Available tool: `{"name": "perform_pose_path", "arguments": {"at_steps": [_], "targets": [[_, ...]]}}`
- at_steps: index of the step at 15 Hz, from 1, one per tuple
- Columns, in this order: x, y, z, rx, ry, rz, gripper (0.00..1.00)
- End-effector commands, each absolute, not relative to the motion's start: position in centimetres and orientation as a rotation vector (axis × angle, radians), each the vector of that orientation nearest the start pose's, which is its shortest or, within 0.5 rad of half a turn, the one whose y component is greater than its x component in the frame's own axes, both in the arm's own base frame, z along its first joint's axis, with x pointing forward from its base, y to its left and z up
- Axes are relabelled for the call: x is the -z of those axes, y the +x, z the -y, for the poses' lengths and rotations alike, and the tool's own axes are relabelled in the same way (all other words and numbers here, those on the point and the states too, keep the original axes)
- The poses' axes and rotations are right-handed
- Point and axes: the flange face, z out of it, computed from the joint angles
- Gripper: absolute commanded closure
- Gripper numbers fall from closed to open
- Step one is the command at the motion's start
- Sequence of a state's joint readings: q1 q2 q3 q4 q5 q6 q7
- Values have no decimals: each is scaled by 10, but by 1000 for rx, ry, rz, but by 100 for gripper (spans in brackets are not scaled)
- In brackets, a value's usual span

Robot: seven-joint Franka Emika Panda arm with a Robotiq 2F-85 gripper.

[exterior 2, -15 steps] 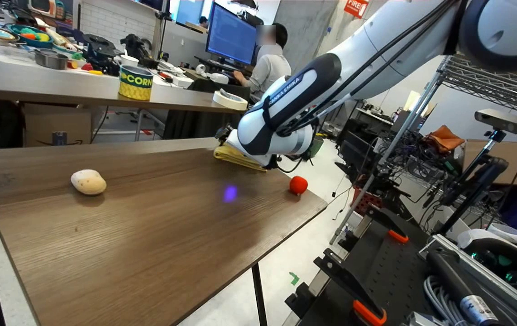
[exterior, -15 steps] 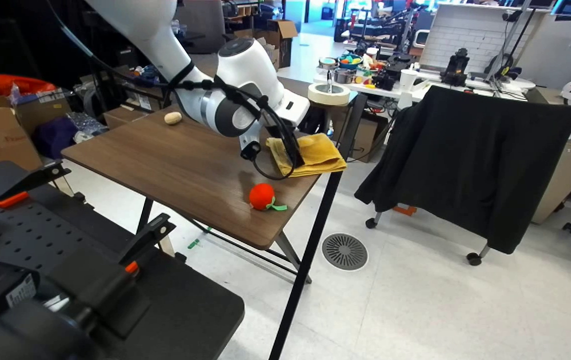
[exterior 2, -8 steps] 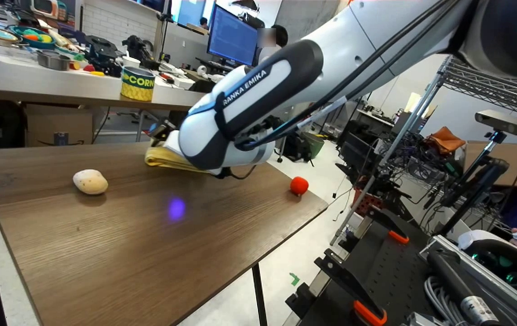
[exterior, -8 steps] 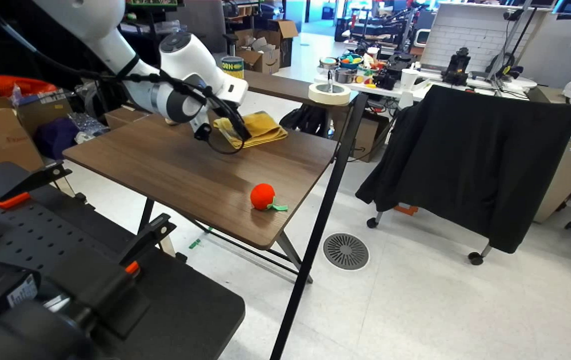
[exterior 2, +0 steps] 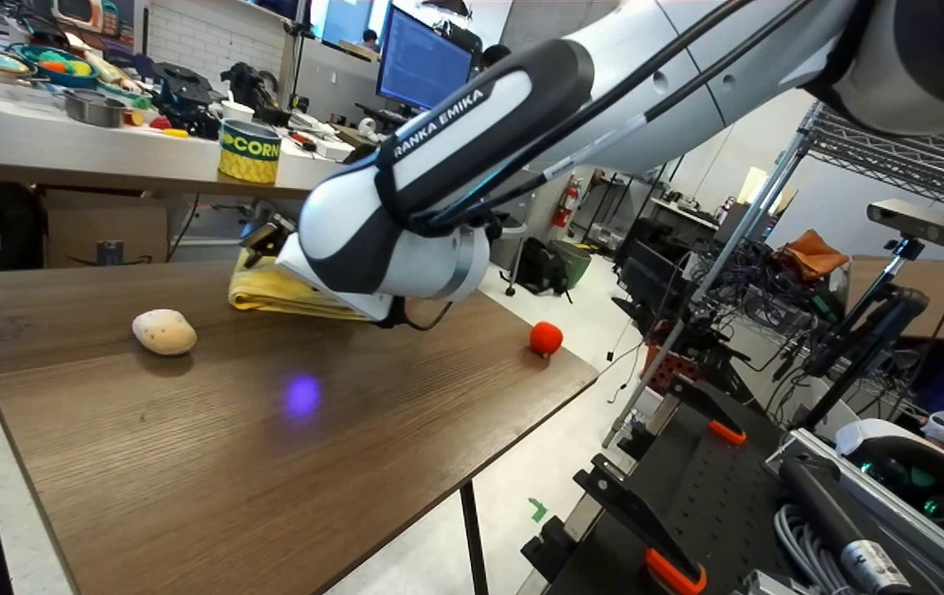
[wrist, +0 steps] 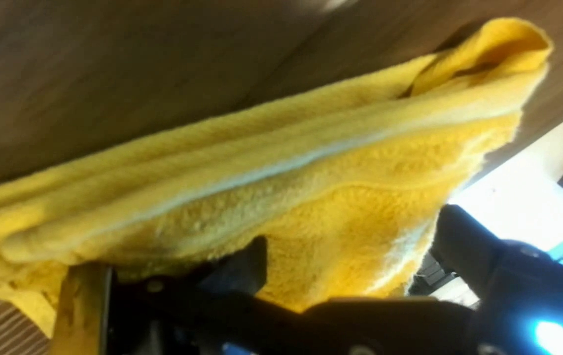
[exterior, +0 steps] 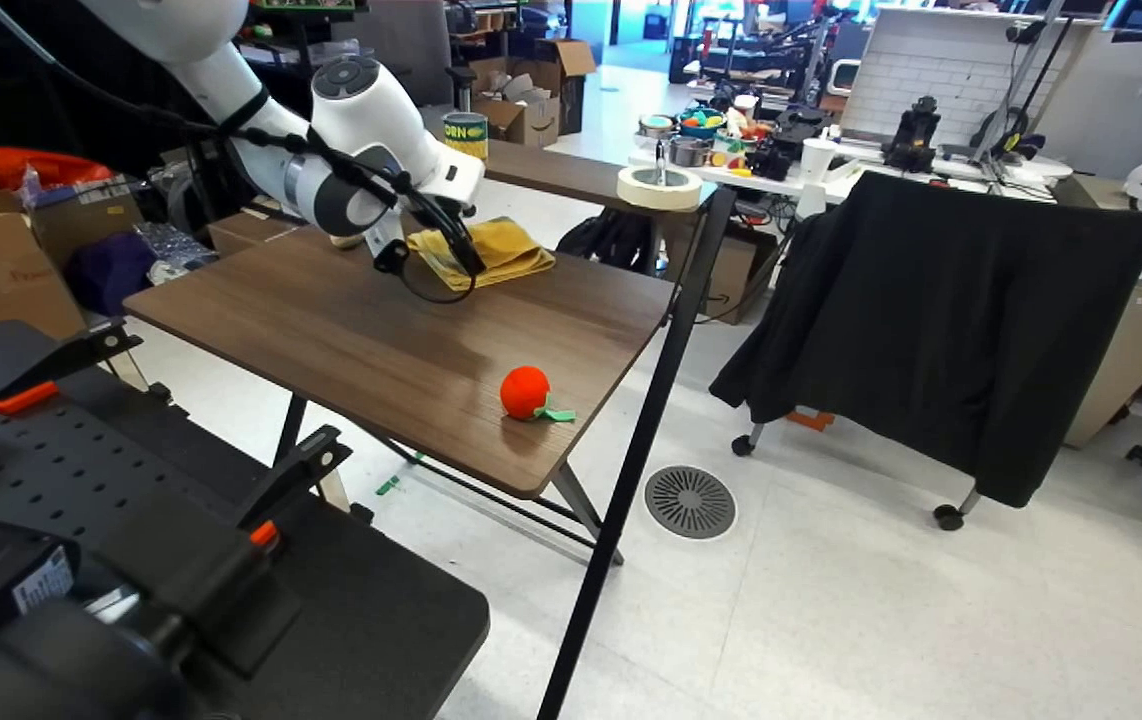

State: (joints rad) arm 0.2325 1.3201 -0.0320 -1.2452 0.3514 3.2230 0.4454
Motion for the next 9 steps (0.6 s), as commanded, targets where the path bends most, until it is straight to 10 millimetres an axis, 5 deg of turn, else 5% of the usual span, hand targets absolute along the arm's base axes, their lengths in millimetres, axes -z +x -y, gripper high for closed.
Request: {"name": "perform_pose_path", "arguments": {"at_steps": [1, 3, 5, 9], "targets": [[-9, 701, -28, 874, -2716, -985, 0], [-7, 687, 14, 873, -2750, -1084, 0], [-1, 675, 29, 804, -2814, -1081, 0], [0, 655, -21, 698, -2881, -830, 0]]}}
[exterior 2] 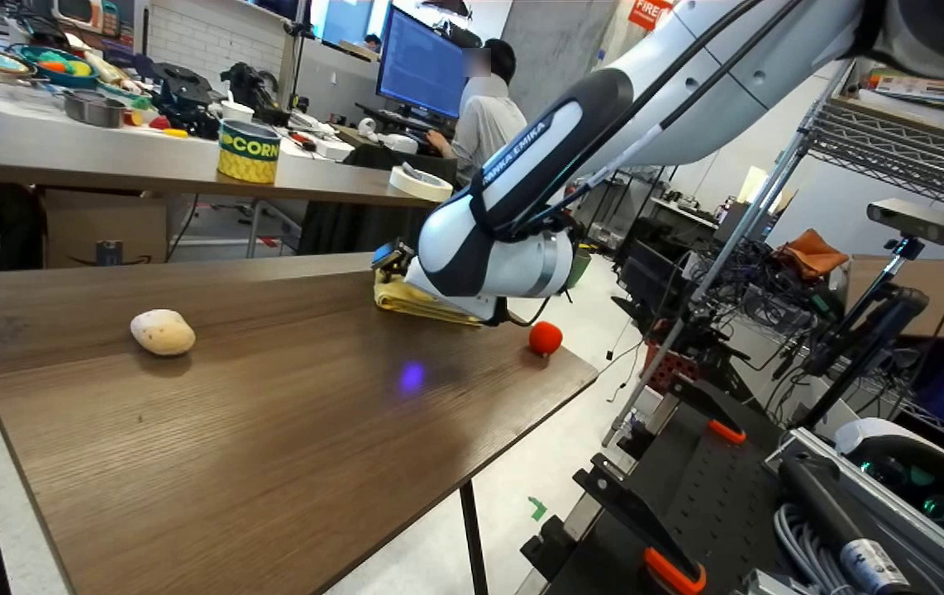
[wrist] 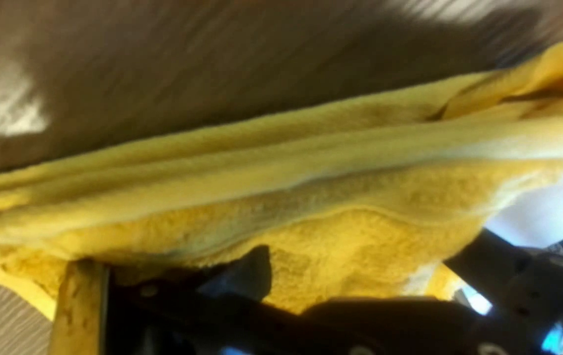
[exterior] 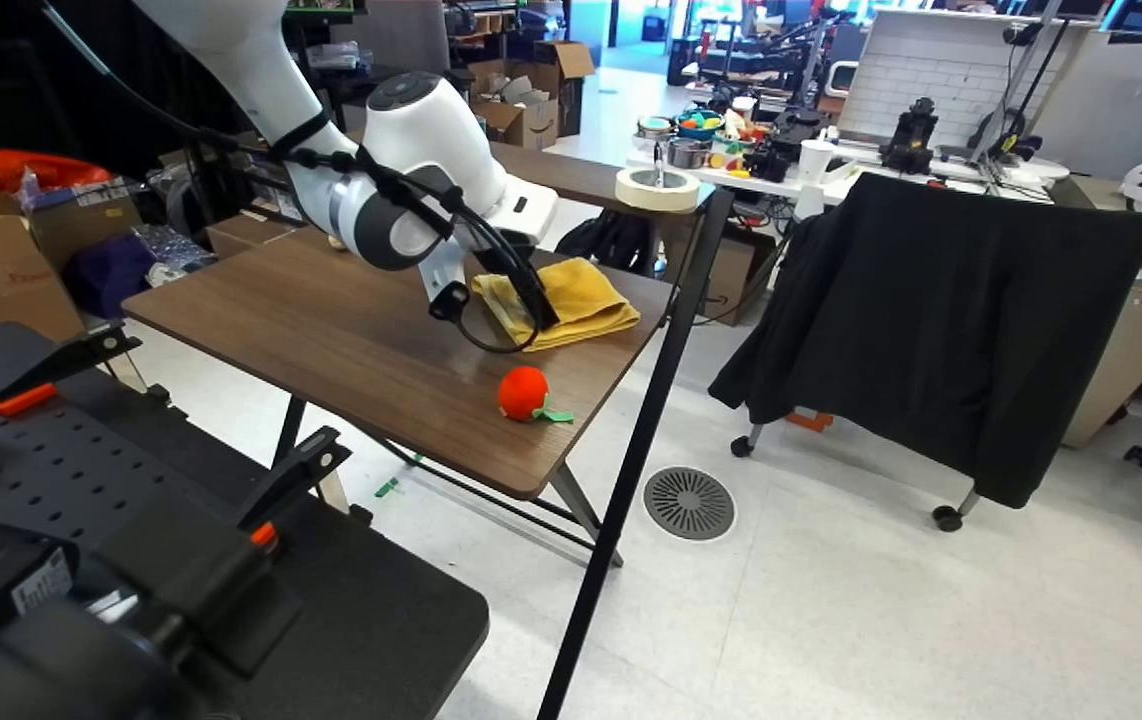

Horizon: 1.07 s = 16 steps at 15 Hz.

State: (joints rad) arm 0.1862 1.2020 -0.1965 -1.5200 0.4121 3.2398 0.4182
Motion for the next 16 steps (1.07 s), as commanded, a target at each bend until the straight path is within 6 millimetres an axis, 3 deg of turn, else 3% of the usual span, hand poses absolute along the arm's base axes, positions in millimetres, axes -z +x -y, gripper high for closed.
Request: {"name": "perform_pose_path", "arguments": {"at_steps": [1, 6, 9, 12, 16], "targets": [[-4, 650, -40, 688, -2886, -759, 0], [-17, 614, -134, 548, -2876, -414, 0], [-20, 589, -168, 433, -2869, -226, 0], [-24, 575, -163, 317, -2892, -126, 0], [-32, 581, -101, 251, -2954, -342, 0]]}}
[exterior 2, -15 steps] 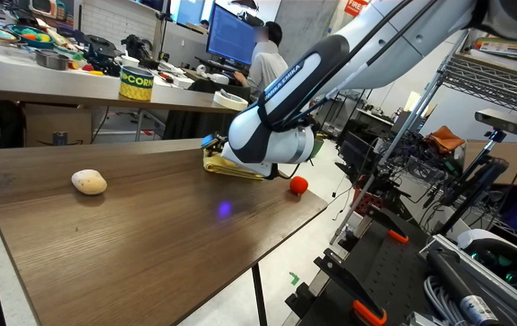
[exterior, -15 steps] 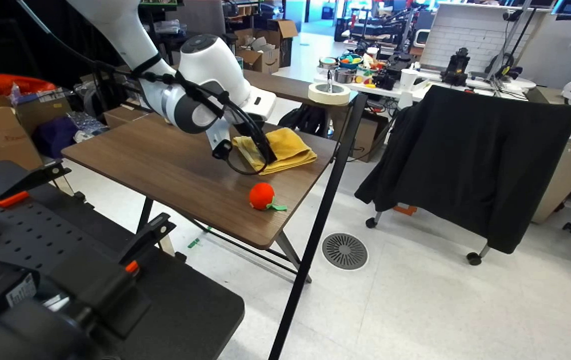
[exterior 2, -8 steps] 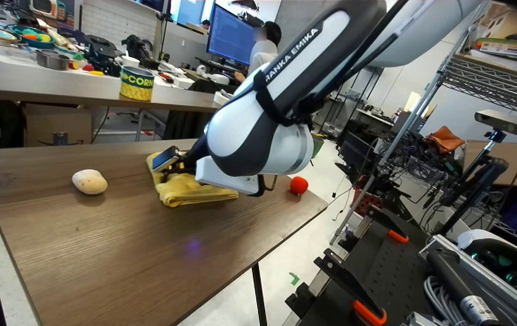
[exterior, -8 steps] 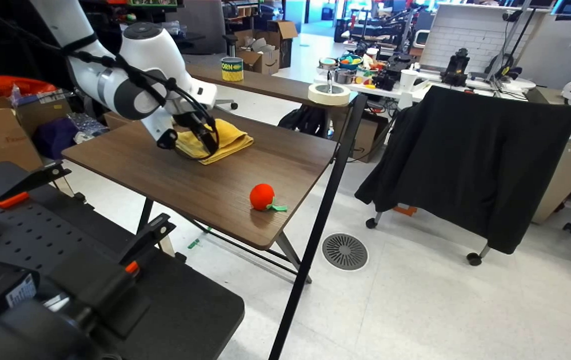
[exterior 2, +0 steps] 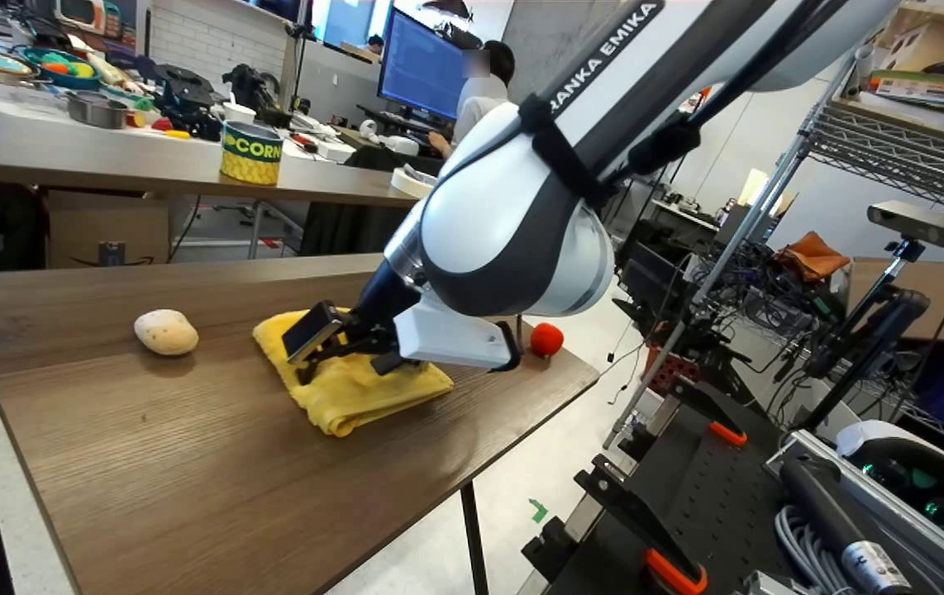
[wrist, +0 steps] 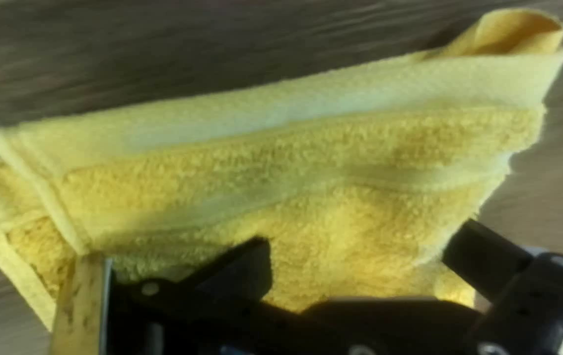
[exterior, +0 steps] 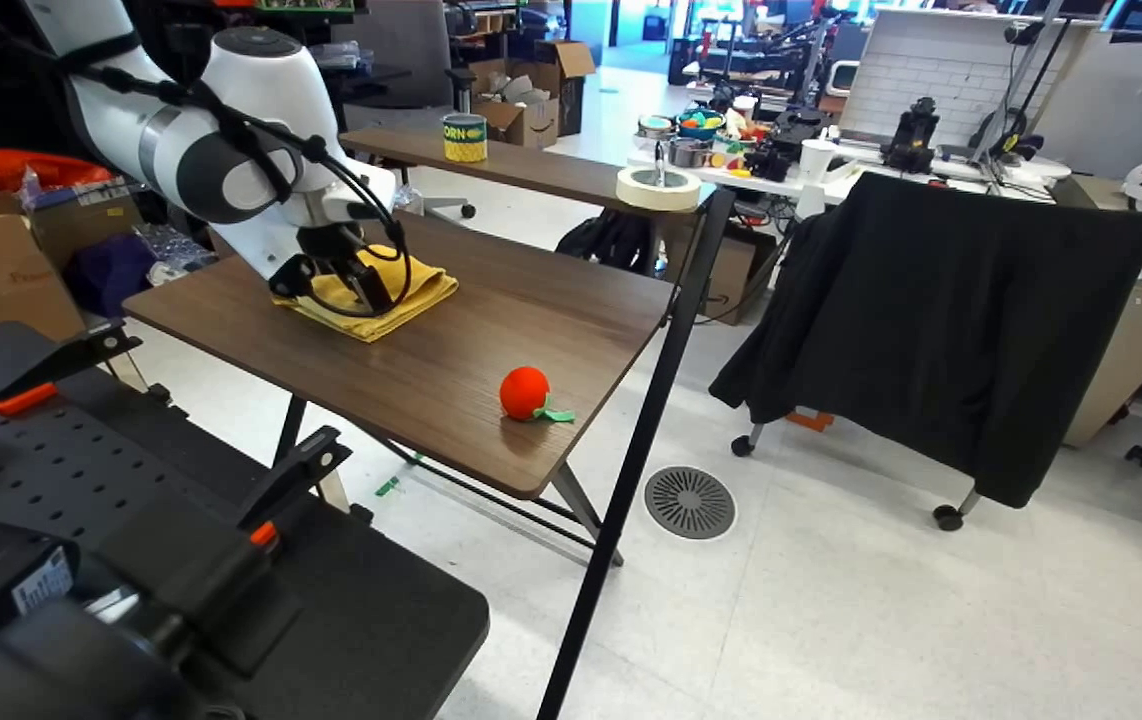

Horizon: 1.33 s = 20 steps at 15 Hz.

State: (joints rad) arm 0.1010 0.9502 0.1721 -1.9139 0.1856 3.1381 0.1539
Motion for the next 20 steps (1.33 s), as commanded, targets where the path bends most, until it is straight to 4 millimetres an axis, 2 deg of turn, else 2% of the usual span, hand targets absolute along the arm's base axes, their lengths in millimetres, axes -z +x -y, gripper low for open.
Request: {"name": "perform_pose_path", "arguments": {"at_steps": [1, 4, 6, 7, 10, 15, 17, 19, 20], "targets": [[-33, 582, -83, 253, -2963, -401, 0], [-32, 585, -48, 195, -2985, -495, 0], [-23, 585, -40, 118, -3018, -489, 0], [-17, 584, -43, 64, -3028, -455, 0], [-10, 577, -71, -59, -3025, -302, 0], [-3, 557, -144, -122, -3030, 52, 0], [0, 554, -168, -131, -3024, 141, 0], [1, 553, -179, -148, -3019, 160, 0], [-1, 555, -177, -159, -3019, 151, 0]]}}
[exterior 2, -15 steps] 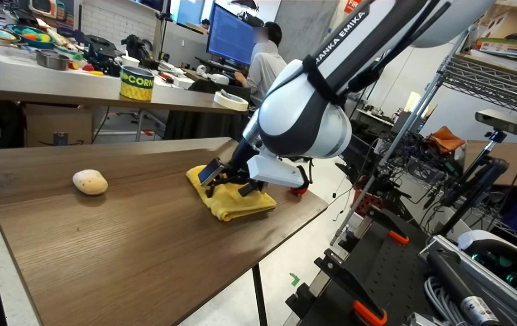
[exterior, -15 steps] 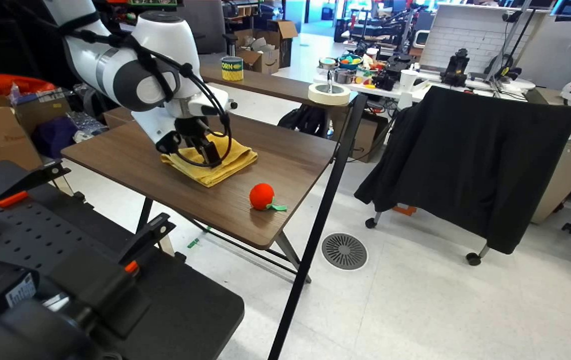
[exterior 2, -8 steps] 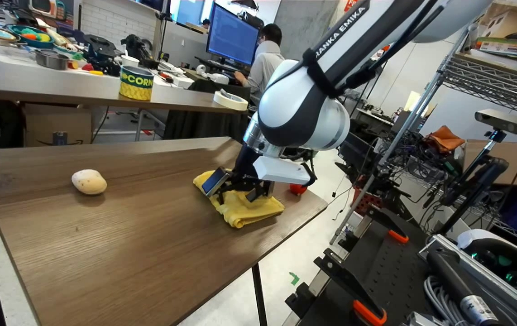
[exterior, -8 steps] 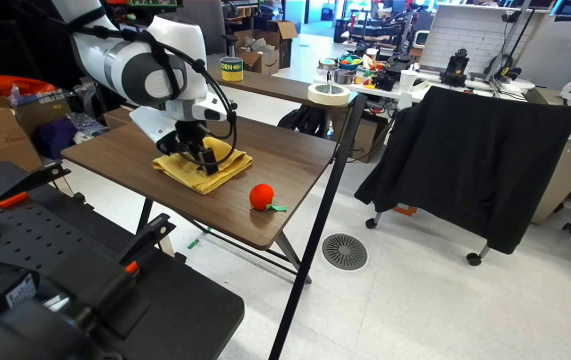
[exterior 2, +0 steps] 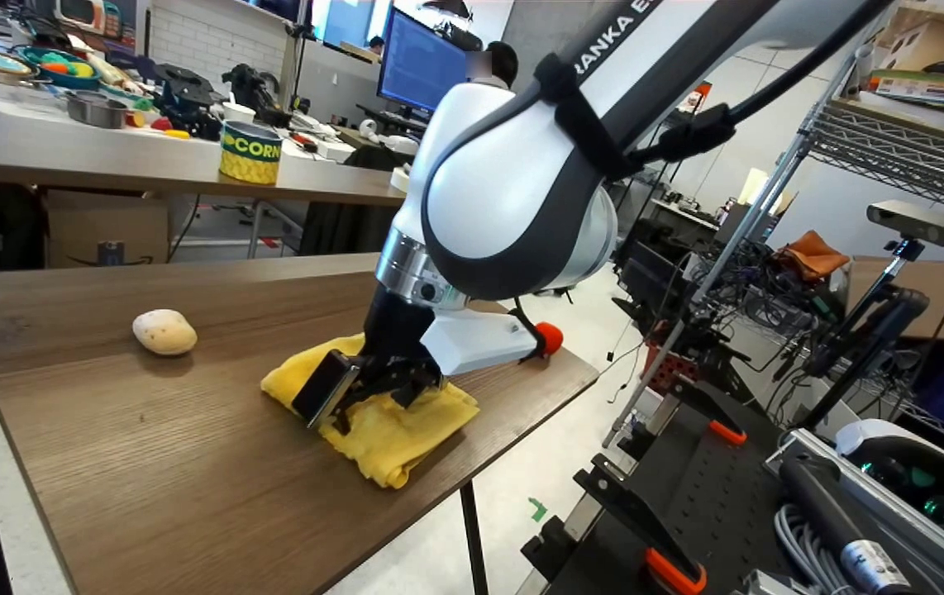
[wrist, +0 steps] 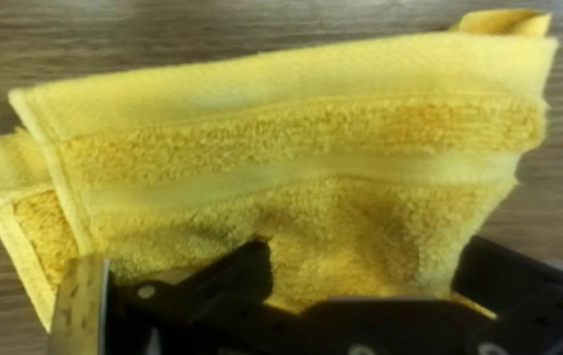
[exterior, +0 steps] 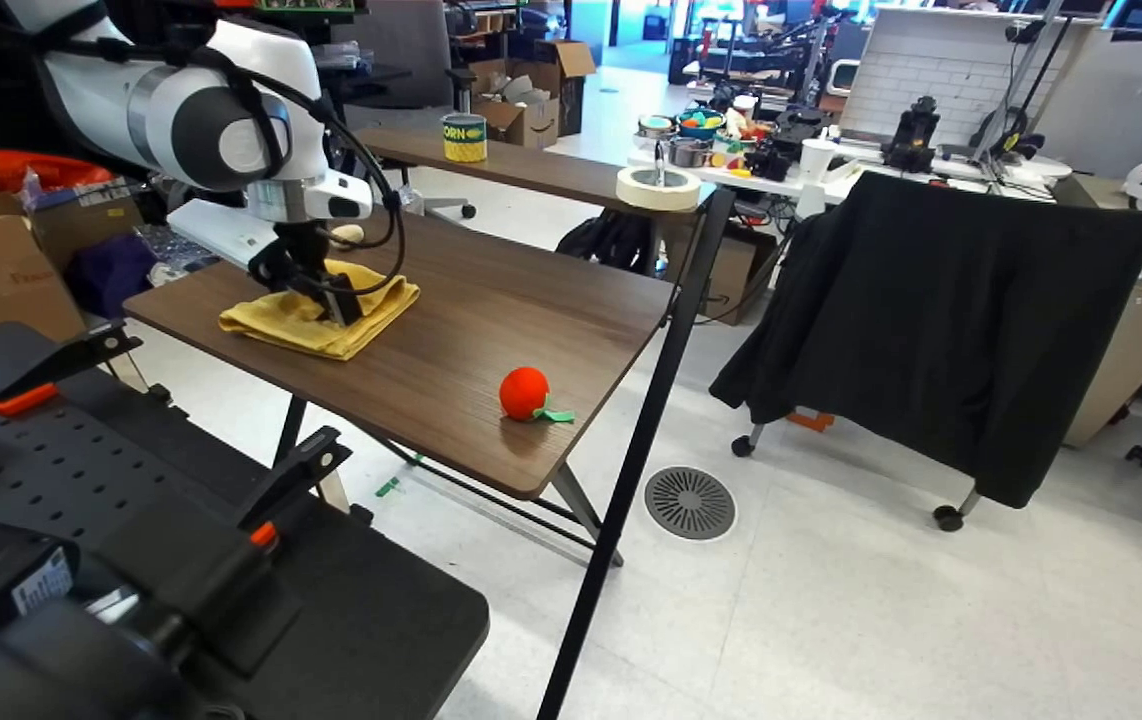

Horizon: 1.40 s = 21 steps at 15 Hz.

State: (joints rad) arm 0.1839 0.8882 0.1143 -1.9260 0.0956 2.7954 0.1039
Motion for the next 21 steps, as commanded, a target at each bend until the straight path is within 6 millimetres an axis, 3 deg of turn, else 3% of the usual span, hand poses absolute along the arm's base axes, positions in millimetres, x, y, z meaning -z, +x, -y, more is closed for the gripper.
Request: {"name": "perform_pose_path", "arguments": {"at_steps": [1, 5, 10, 13, 16, 21], "targets": [[-1, 556, -174, -164, -3024, 132, 0], [-3, 568, -141, -181, -3051, -1, 0], [0, 579, -79, -171, -3114, -286, 0], [-2, 584, -53, -152, -3124, -407, 0], [-12, 590, -51, -108, -3083, -430, 0], [-56, 591, -77, 150, -3060, -311, 0]]}}
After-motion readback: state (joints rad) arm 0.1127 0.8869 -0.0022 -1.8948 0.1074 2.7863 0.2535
